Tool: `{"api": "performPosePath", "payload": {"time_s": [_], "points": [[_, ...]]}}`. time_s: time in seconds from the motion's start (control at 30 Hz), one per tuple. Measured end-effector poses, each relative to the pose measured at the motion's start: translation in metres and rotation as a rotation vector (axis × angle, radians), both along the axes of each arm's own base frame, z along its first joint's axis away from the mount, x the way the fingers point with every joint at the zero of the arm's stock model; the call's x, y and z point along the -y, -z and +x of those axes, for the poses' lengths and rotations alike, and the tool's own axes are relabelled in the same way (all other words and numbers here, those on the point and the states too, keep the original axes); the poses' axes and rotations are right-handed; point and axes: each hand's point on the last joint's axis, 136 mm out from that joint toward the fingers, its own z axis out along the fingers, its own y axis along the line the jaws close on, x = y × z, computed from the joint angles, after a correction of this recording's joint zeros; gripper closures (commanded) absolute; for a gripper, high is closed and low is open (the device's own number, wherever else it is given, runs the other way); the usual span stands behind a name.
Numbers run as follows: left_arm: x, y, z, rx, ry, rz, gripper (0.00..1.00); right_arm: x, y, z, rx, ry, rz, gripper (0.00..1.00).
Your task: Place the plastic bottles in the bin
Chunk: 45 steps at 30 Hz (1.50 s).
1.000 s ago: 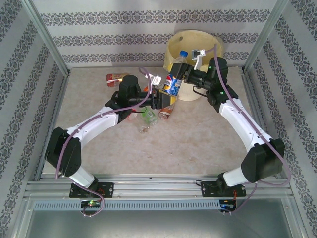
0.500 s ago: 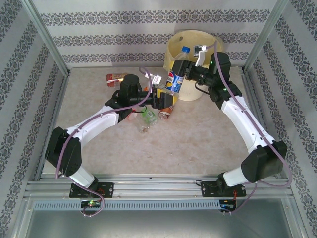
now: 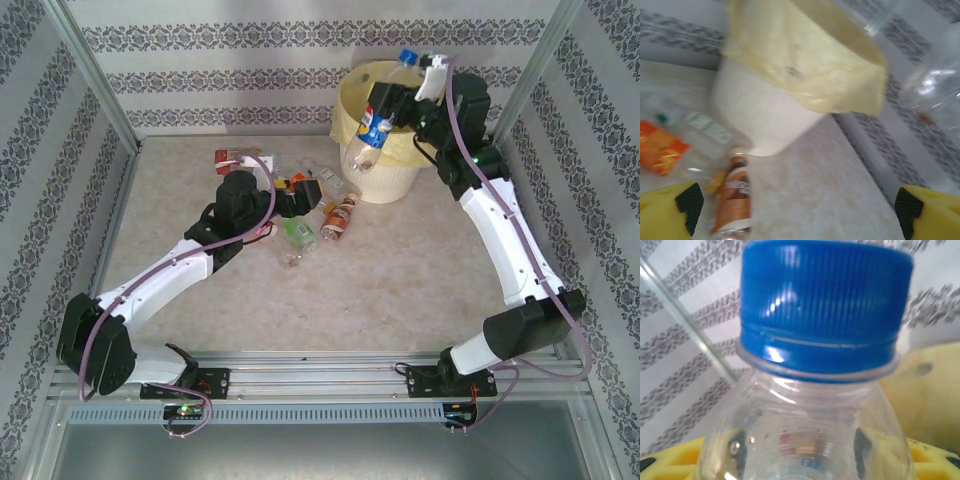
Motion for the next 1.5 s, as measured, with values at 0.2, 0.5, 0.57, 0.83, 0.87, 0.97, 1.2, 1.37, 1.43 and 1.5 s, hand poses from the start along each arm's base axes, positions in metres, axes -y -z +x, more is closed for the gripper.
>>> {"api": "performPosePath", "payload": {"time_s": [0.2, 0.5, 0.57, 0.83, 0.87, 0.97, 1.2, 1.37, 1.43, 1.5], "points": [[-0.065, 0.046, 0.001, -0.116, -0.276, 0.009, 0.01, 0.021, -0.024, 0.046, 0.081, 0.172, -0.09, 0.43], [-0.116, 0.067, -0.017, -0.183, -0.502, 0.005, 0.01, 0.05, 0.028, 0.127, -0.017, 0.333, -0.26, 0.42], [-0.123, 0.068, -0.019, -0.185, -0.531, 0.001, 0.01, 0.054, 0.044, 0.138, -0.049, 0.334, -0.297, 0.41], [-0.134, 0.08, -0.024, -0.218, -0.581, 0.016, 0.01, 0.053, 0.091, 0.149, -0.145, 0.244, -0.421, 0.4], [-0.135, 0.082, -0.025, -0.224, -0.586, 0.021, 0.01, 0.051, 0.096, 0.149, -0.156, 0.227, -0.435, 0.4], [-0.138, 0.087, -0.025, -0.242, -0.596, 0.032, 0.01, 0.044, 0.112, 0.152, -0.177, 0.181, -0.468, 0.36], [-0.137, 0.11, -0.025, -0.314, -0.602, 0.066, 0.01, 0.03, 0.14, 0.169, -0.207, 0.144, -0.49, 0.07], [-0.136, 0.119, -0.027, -0.35, -0.598, 0.08, 0.01, 0.017, 0.166, 0.17, -0.275, 0.099, -0.454, 0.03], [-0.136, 0.122, -0.027, -0.357, -0.598, 0.087, 0.01, 0.016, 0.165, 0.169, -0.284, 0.097, -0.437, 0.02], [-0.135, 0.125, -0.026, -0.371, -0.598, 0.099, 0.01, 0.016, 0.16, 0.166, -0.283, 0.103, -0.422, 0.02]]}}
